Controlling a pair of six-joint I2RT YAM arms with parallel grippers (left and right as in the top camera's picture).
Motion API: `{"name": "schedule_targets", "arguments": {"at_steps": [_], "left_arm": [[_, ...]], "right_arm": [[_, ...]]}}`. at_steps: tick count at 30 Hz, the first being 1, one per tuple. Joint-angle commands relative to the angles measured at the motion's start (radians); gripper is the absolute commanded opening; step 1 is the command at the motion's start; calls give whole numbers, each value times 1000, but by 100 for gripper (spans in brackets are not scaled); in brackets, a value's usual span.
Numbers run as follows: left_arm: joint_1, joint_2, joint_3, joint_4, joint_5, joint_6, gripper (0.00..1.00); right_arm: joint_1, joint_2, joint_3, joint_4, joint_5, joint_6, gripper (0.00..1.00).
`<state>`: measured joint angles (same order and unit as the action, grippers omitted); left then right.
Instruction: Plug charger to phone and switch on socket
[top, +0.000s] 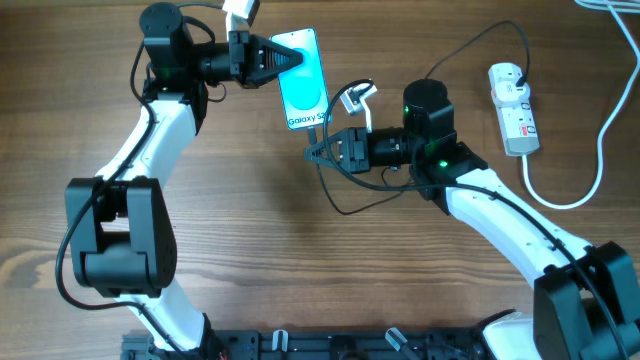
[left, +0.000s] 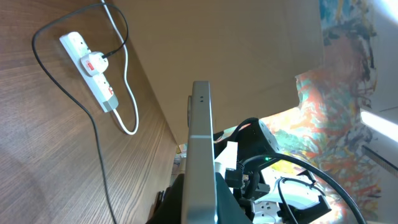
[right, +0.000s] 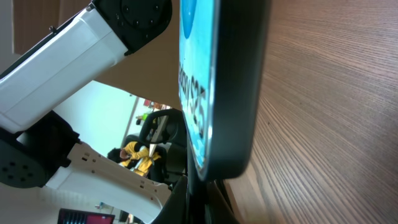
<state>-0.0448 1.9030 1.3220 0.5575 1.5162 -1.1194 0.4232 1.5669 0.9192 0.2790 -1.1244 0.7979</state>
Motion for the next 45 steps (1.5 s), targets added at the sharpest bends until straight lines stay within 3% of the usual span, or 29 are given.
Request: {"name": "schedule_targets", "arguments": {"at_steps": [1, 11, 35, 43, 45], "left_arm": [[-48, -6, 1, 0, 61, -10, 4], [-60, -9, -145, 8, 62, 13, 4], [-90, -76, -167, -26, 62, 17, 4], [-3, -76, -167, 4, 62, 17, 4], [2, -76, -167, 4, 62, 43, 4]], "right_arm": [[-2, -5, 15, 14, 58, -14, 5], [-4, -5, 16, 19, 58, -20, 4], [-30, -5, 18, 3, -26, -40, 5], [-30, -5, 18, -135, -33, -80, 31], [-30, -5, 18, -188, -32, -129, 44]]}}
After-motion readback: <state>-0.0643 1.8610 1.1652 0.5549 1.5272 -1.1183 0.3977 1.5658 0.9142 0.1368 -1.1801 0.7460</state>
